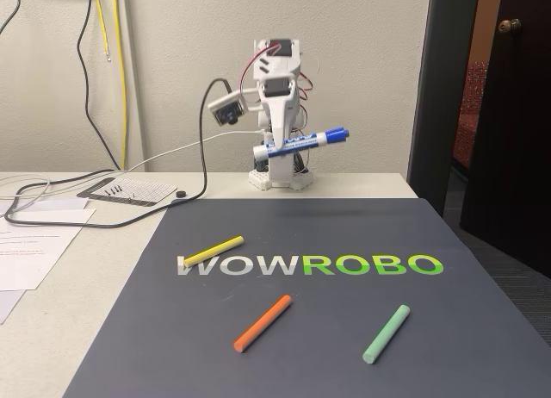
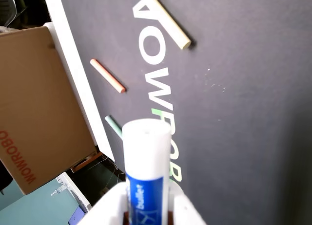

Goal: Pick up the blue marker.

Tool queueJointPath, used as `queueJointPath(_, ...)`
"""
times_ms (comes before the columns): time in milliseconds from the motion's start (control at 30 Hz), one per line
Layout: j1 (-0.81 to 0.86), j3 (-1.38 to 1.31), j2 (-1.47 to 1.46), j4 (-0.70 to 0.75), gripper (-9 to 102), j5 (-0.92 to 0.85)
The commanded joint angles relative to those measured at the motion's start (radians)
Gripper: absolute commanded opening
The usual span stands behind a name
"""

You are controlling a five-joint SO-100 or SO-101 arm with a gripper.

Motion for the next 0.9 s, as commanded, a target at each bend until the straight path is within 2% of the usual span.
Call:
queueJointPath(0, -0.003, 0.061, 0.054, -0.058, 0, -0.011)
queueJointPath(333, 0.015, 0.244, 0.222, -0.156, 0, -0.04)
queueJointPath(667, 0.023, 0.373, 0.393, -0.187, 0, -0.057)
queueJointPath(867, 0.011, 0.388, 0.394, -0.198, 0, -0.075)
